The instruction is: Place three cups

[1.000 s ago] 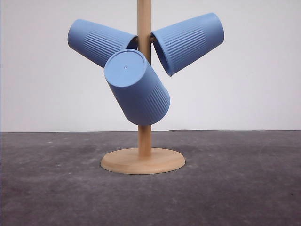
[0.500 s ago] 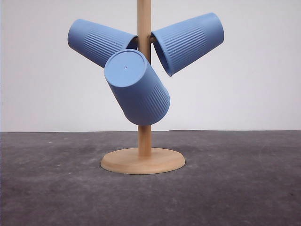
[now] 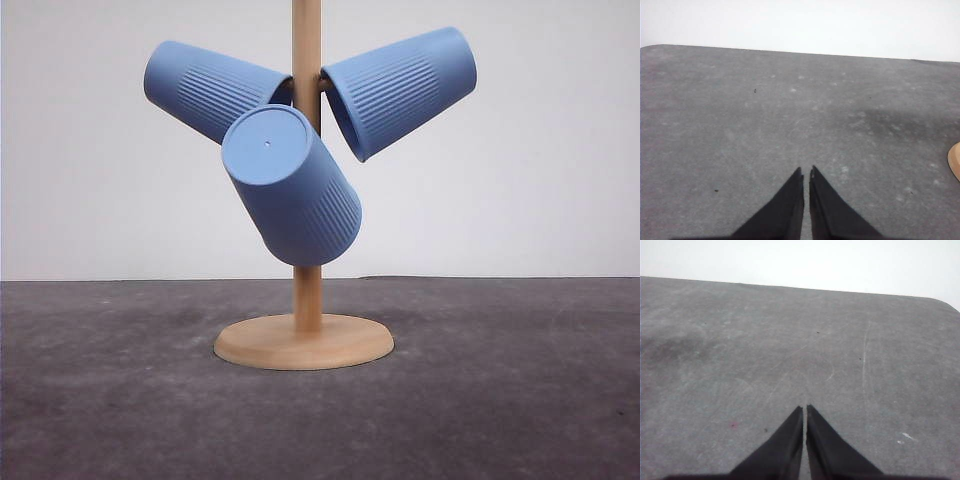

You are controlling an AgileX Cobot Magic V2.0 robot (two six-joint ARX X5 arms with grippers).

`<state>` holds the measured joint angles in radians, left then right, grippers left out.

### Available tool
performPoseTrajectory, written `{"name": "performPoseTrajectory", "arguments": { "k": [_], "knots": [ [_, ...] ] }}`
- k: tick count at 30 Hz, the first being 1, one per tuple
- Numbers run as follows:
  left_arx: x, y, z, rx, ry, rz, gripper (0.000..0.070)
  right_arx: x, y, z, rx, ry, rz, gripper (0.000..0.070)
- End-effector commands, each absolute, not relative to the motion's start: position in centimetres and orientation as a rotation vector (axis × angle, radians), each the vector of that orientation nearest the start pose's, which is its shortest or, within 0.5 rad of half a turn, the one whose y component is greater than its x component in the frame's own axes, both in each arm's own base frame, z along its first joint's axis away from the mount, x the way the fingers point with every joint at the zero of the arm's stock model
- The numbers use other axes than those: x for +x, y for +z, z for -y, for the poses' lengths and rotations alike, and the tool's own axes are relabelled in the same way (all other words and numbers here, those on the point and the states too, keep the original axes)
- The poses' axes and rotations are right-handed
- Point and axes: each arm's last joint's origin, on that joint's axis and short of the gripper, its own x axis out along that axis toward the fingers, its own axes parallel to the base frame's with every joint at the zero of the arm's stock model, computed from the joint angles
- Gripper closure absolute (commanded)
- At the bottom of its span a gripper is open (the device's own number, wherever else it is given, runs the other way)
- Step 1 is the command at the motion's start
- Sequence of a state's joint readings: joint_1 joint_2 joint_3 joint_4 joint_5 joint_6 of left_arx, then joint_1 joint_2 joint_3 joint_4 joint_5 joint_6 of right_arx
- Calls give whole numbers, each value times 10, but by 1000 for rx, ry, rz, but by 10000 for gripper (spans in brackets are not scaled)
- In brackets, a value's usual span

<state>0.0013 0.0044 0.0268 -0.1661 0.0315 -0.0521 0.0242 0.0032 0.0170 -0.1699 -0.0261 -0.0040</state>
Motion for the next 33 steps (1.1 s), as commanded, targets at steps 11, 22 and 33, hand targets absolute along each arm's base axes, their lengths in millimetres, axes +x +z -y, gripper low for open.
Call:
{"name": "performPoseTrajectory", "arguments": {
  "k": [11, 22, 33],
  "knots": [
    [96, 153, 1, -47, -29, -148, 700, 96, 152, -3, -7, 49, -148, 691],
    [96, 153, 1, -47, -29, -148, 700, 96, 152, -3, -7, 49, -148, 691],
    [96, 153, 1, -47, -29, -148, 700, 96, 152, -3, -7, 49, -148, 691]
  ]
}}
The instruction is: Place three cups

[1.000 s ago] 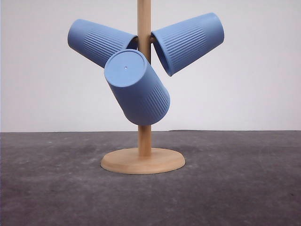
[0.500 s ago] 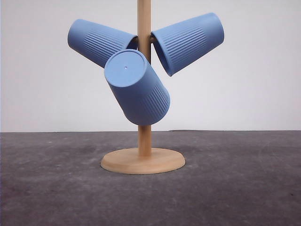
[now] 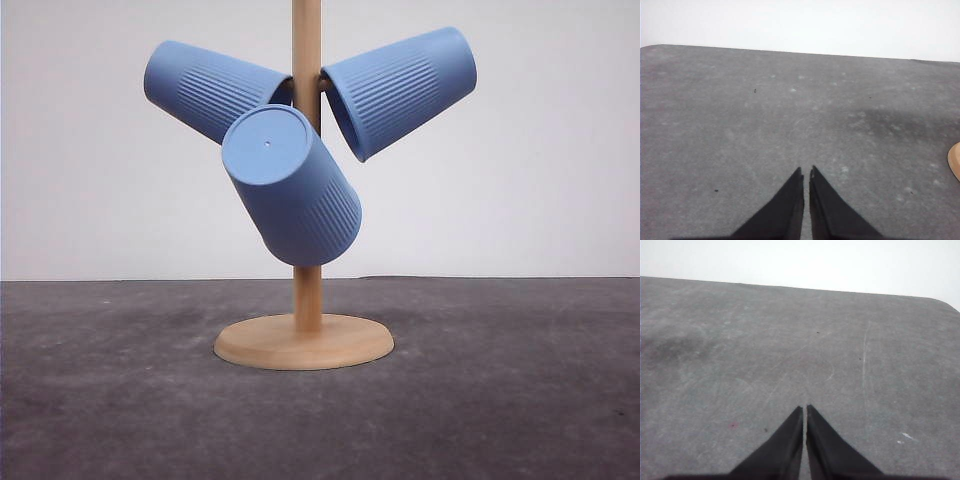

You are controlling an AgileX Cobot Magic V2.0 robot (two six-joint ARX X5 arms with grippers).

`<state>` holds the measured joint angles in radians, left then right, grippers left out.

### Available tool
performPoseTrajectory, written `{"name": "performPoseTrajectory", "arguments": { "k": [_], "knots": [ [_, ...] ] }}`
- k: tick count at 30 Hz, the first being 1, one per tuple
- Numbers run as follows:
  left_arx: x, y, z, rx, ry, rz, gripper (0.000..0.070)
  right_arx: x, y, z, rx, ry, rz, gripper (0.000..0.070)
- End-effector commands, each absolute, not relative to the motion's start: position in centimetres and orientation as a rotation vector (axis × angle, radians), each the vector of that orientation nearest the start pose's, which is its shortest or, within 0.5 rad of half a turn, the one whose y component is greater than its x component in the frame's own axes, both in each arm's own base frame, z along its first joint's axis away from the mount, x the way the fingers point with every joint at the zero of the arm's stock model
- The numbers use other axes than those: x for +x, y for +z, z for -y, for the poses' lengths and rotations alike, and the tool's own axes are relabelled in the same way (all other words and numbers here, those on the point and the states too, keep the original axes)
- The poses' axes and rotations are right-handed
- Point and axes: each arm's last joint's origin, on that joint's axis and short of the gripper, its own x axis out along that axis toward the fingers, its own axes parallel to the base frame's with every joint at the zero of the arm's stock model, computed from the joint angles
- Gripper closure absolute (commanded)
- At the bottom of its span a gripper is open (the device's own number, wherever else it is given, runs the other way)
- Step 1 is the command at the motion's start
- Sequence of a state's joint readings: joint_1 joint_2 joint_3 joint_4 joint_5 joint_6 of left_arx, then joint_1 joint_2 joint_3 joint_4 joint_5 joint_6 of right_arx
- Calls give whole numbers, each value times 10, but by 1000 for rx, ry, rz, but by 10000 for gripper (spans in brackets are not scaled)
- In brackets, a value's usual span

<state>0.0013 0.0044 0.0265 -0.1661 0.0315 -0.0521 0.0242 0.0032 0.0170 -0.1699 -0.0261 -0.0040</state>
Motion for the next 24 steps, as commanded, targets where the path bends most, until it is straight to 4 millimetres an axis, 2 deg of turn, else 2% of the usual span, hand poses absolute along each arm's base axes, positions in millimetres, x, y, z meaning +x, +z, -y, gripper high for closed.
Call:
{"name": "performPoseTrajectory", "arguments": {
  "k": [1, 24],
  "knots": [
    [96, 153, 1, -47, -29, -148, 700, 96, 152, -3, -7, 49, -148, 691],
    [96, 153, 1, -47, -29, -148, 700, 96, 152, -3, -7, 49, -148, 691]
  ]
}}
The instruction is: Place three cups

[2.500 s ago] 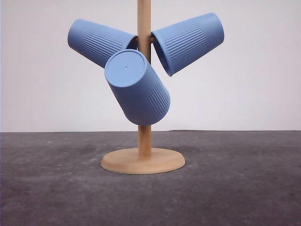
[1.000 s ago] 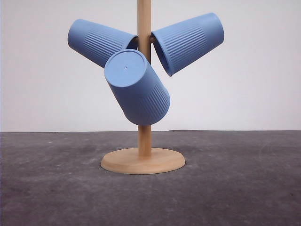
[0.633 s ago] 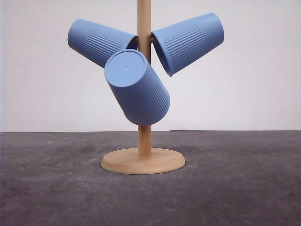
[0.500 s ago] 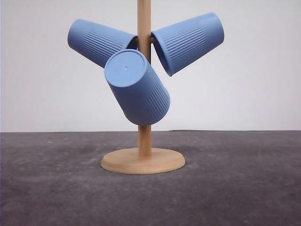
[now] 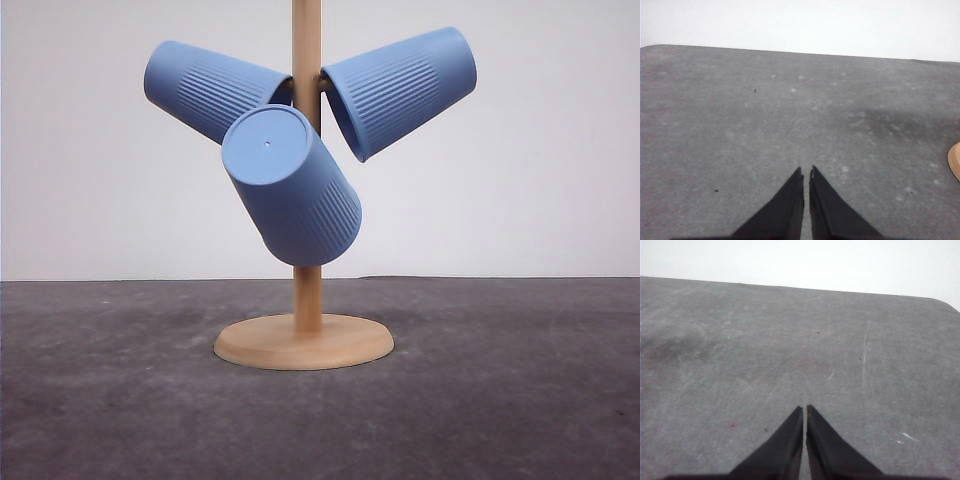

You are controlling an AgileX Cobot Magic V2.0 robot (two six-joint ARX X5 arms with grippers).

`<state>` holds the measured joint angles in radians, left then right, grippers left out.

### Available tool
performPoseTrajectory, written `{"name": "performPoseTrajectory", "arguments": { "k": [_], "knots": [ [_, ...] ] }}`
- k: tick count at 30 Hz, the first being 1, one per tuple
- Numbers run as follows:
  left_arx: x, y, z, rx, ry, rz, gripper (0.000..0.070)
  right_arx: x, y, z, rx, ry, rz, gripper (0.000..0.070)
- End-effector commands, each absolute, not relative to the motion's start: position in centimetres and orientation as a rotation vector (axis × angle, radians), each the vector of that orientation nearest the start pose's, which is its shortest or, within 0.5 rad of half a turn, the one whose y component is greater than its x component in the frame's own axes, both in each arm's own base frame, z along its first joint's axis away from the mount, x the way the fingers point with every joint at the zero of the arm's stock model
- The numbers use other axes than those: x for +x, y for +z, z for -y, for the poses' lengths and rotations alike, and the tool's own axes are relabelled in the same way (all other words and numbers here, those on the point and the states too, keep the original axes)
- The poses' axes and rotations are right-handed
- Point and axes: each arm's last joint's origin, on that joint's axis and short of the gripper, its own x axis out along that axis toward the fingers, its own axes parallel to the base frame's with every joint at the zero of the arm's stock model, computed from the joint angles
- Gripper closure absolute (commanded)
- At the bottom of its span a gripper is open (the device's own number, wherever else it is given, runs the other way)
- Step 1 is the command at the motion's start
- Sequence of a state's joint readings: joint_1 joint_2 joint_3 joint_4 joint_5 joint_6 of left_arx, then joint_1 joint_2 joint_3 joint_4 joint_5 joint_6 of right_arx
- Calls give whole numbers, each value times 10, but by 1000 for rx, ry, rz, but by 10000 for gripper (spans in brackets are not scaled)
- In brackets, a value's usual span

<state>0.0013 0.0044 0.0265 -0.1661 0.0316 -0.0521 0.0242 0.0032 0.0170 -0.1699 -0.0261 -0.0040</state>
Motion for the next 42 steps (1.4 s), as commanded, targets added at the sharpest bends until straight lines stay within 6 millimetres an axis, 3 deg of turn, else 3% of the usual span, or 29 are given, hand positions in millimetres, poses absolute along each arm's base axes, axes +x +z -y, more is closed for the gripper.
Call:
{"name": "performPoseTrajectory", "arguments": {
  "k": [1, 42],
  "knots": [
    [96, 153, 1, -47, -29, -148, 700, 96, 152, -3, -7, 49, -148, 691],
    [96, 153, 1, -47, -29, -148, 700, 96, 152, -3, -7, 49, -148, 691]
  ]
}}
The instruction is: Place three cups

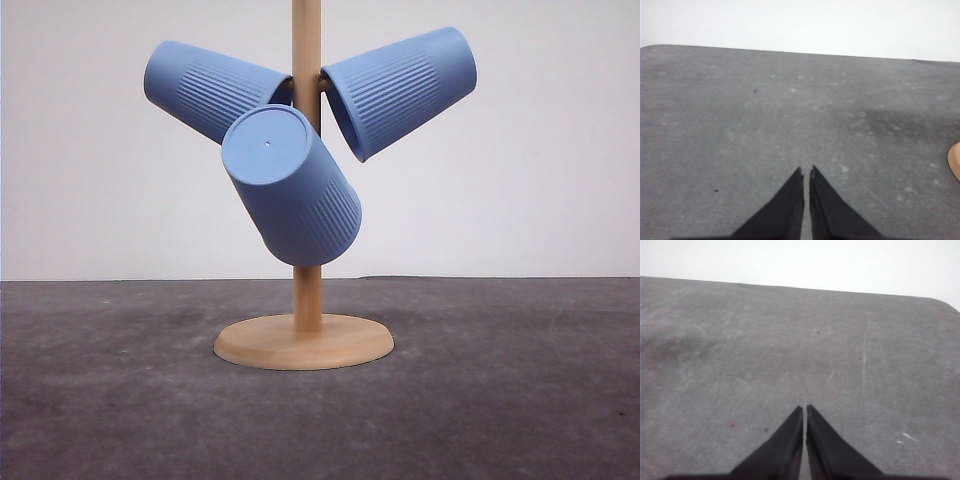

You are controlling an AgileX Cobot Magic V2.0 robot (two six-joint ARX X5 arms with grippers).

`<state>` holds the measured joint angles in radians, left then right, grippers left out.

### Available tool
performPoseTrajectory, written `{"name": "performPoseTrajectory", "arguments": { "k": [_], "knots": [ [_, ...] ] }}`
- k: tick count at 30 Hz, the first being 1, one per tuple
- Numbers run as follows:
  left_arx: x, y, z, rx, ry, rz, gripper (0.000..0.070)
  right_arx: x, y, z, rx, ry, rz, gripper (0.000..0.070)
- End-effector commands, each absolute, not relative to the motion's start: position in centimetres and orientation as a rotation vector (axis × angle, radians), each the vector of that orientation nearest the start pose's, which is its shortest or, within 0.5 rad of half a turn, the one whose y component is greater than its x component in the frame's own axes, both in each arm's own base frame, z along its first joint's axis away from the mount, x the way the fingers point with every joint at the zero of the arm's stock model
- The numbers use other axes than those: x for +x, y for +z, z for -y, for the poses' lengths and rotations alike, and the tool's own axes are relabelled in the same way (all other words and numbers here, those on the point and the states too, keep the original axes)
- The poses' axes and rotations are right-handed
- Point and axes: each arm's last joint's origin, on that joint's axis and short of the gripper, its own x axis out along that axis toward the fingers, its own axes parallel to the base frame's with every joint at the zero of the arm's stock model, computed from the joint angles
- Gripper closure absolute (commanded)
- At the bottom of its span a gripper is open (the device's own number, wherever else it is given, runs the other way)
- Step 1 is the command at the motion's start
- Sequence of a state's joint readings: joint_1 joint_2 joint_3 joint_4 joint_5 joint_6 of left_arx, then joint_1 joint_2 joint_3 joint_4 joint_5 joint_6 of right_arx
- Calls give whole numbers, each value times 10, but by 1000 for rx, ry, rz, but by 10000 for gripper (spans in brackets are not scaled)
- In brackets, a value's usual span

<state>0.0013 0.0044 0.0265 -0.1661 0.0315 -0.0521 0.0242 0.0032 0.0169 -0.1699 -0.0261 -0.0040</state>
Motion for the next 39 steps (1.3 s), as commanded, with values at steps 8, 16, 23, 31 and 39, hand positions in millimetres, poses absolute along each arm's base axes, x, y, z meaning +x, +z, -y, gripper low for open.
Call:
{"name": "performPoseTrajectory", "arguments": {
  "k": [8, 16, 23, 31, 39],
  "knots": [
    [96, 152, 1, -47, -29, -148, 700, 96, 152, -3, -7, 49, -148, 691],
    [96, 153, 1, -47, -29, -148, 700, 96, 152, -3, -7, 49, -148, 691],
    [96, 153, 1, -47, -29, -148, 700, 96, 152, -3, -7, 49, -148, 691],
    [96, 153, 1, -47, -29, -148, 700, 96, 152, -3, -7, 49, -148, 691],
    [96, 153, 1, -47, -29, -148, 700, 96, 152, -3, -7, 49, -148, 691]
  ]
}}
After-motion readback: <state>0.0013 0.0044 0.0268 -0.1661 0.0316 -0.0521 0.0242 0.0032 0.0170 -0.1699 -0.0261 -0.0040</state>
